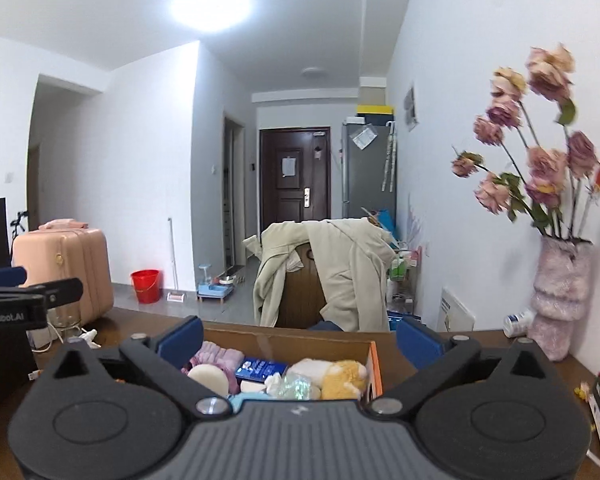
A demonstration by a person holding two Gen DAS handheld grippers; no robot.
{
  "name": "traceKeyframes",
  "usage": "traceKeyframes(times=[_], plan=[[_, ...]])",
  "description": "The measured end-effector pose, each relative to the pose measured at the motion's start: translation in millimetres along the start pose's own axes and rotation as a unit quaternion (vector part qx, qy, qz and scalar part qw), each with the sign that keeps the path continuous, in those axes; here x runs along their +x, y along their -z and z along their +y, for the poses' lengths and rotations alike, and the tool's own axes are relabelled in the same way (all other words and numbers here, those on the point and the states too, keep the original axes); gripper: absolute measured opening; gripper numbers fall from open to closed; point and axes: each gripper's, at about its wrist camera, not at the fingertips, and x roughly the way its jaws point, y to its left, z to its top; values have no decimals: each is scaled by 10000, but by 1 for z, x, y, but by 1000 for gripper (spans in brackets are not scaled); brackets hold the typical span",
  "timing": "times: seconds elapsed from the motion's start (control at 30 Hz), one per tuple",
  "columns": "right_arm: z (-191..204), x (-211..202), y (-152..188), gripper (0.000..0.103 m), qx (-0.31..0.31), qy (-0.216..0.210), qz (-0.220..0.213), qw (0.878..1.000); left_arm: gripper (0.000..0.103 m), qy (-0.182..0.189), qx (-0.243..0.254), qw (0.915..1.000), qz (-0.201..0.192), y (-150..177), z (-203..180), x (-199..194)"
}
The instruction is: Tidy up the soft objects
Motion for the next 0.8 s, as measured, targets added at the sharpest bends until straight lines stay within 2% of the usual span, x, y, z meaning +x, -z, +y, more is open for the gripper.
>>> traceKeyframes(times=[0.4,0.47,0.63,0.8], plan=[[10,-33,9,103,-66,164,-185,9997,103,104,-37,9999,44,14,8,-42],[14,-43,14,103,-60,146,-183,9997,103,217,39,9998,25,17,8,-59],[25,-80,32,103,-57,203,-179,9996,103,144,172,9997,84,32,9,-107],[41,-127,62,103,-4,247,-197,9995,103,185,-82,9997,103,55,16,-163]])
